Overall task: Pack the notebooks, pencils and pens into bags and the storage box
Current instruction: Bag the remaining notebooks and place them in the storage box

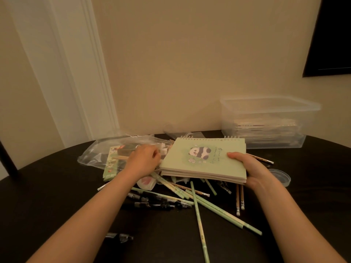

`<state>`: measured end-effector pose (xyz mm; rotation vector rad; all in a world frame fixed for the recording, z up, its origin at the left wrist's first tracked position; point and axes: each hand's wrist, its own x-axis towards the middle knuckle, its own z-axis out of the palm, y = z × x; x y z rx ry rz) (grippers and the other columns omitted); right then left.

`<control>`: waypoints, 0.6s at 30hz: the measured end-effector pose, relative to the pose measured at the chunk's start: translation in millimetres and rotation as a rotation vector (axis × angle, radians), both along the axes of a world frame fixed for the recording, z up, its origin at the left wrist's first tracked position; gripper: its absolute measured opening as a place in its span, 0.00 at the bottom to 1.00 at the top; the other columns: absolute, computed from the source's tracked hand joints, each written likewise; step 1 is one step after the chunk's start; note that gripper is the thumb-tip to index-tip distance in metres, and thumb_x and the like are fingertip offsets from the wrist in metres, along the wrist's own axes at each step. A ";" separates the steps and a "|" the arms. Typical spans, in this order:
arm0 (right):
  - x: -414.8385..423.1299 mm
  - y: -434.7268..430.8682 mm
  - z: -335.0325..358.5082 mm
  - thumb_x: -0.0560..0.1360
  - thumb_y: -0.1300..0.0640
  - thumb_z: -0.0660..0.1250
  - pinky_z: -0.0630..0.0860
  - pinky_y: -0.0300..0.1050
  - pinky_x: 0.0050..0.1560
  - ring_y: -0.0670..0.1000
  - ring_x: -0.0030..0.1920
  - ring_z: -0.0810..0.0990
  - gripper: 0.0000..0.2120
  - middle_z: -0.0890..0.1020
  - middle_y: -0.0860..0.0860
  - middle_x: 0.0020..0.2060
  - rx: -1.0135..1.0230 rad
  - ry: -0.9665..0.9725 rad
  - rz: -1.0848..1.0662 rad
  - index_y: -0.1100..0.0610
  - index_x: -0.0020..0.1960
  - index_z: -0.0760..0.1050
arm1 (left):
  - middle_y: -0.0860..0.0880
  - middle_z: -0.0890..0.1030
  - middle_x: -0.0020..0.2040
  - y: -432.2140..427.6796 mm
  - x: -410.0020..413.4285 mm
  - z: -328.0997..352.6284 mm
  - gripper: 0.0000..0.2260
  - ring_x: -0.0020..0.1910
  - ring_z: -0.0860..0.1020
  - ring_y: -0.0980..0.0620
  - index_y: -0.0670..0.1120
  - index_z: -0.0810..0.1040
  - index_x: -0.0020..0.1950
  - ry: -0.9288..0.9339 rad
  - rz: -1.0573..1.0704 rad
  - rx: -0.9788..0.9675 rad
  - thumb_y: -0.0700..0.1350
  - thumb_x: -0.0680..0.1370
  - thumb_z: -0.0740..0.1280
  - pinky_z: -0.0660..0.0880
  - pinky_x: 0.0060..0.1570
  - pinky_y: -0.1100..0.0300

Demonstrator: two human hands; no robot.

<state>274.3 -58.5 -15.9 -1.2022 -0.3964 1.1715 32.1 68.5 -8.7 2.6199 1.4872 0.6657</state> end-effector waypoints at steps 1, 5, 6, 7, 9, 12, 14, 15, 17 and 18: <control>0.4 -0.5 -0.6 0.75 0.64 0.66 0.78 0.56 0.46 0.59 0.48 0.80 0.16 0.80 0.59 0.49 -0.008 0.007 -0.004 0.56 0.62 0.70 | 0.48 0.77 0.42 0.4 -0.7 1.0 0.08 0.41 0.74 0.49 0.45 0.74 0.42 -0.019 -0.004 -0.021 0.44 0.78 0.60 0.73 0.43 0.53; 1.3 -2.4 -2.0 0.75 0.63 0.67 0.76 0.57 0.53 0.60 0.48 0.80 0.17 0.80 0.59 0.48 -0.055 0.028 -0.031 0.58 0.63 0.70 | 0.51 0.75 0.41 -7.6 -6.0 6.9 0.08 0.39 0.72 0.53 0.47 0.72 0.44 0.078 -0.069 -0.175 0.50 0.74 0.66 0.70 0.38 0.57; 1.1 -2.9 -1.6 0.75 0.63 0.67 0.76 0.57 0.53 0.60 0.48 0.80 0.18 0.80 0.59 0.47 -0.059 0.028 -0.036 0.58 0.64 0.70 | 0.52 0.74 0.42 -11.2 -6.0 7.9 0.11 0.40 0.72 0.53 0.48 0.71 0.45 0.160 -0.059 -0.160 0.53 0.73 0.67 0.68 0.37 0.58; 0.8 -2.7 -1.6 0.75 0.63 0.67 0.76 0.57 0.53 0.60 0.48 0.80 0.18 0.80 0.59 0.47 -0.060 0.027 -0.041 0.58 0.64 0.70 | 0.52 0.75 0.43 -14.9 -5.1 8.3 0.13 0.41 0.72 0.53 0.48 0.70 0.46 0.248 -0.041 -0.115 0.55 0.72 0.67 0.68 0.37 0.58; 0.0 -3.2 -1.0 0.75 0.63 0.66 0.75 0.57 0.54 0.60 0.48 0.80 0.18 0.80 0.59 0.46 -0.056 0.023 -0.043 0.58 0.64 0.69 | 0.50 0.76 0.48 -19.1 -0.7 7.5 0.15 0.47 0.74 0.50 0.48 0.70 0.50 0.381 -0.001 -0.008 0.57 0.72 0.66 0.68 0.42 0.57; -0.7 -4.4 -0.7 0.75 0.63 0.66 0.75 0.56 0.53 0.60 0.48 0.80 0.18 0.79 0.59 0.44 -0.051 0.014 -0.038 0.59 0.64 0.69 | 0.48 0.77 0.57 -16.1 7.1 3.2 0.19 0.55 0.75 0.47 0.47 0.71 0.60 0.514 0.088 0.128 0.57 0.75 0.63 0.67 0.46 0.55; -0.3 -4.9 -0.7 0.76 0.64 0.66 0.75 0.55 0.52 0.59 0.47 0.80 0.16 0.79 0.59 0.43 -0.048 0.004 -0.031 0.59 0.63 0.70 | 0.47 0.77 0.58 -14.6 9.8 1.5 0.17 0.56 0.75 0.46 0.46 0.71 0.61 0.546 0.114 0.182 0.54 0.77 0.60 0.68 0.46 0.55; 0.2 -4.9 -0.7 0.76 0.64 0.65 0.75 0.56 0.52 0.59 0.45 0.80 0.15 0.79 0.58 0.43 -0.046 0.001 -0.029 0.59 0.62 0.70 | 0.46 0.77 0.57 -15.2 10.1 1.1 0.15 0.55 0.75 0.46 0.46 0.72 0.60 0.527 0.115 0.186 0.52 0.77 0.59 0.68 0.45 0.55; 1.0 -4.4 -0.5 0.76 0.64 0.65 0.76 0.56 0.51 0.58 0.44 0.80 0.15 0.80 0.58 0.43 -0.039 0.000 -0.023 0.59 0.62 0.70 | 0.46 0.76 0.55 -15.6 9.1 0.5 0.11 0.54 0.74 0.46 0.45 0.72 0.57 0.414 0.091 0.192 0.48 0.78 0.58 0.67 0.43 0.55; 1.3 -4.5 -0.1 0.76 0.64 0.65 0.77 0.56 0.49 0.58 0.44 0.80 0.15 0.80 0.58 0.44 -0.034 0.002 -0.018 0.59 0.62 0.71 | 0.46 0.75 0.54 -14.8 7.6 -0.1 0.09 0.52 0.73 0.47 0.45 0.73 0.54 0.334 0.063 0.198 0.46 0.78 0.58 0.66 0.43 0.56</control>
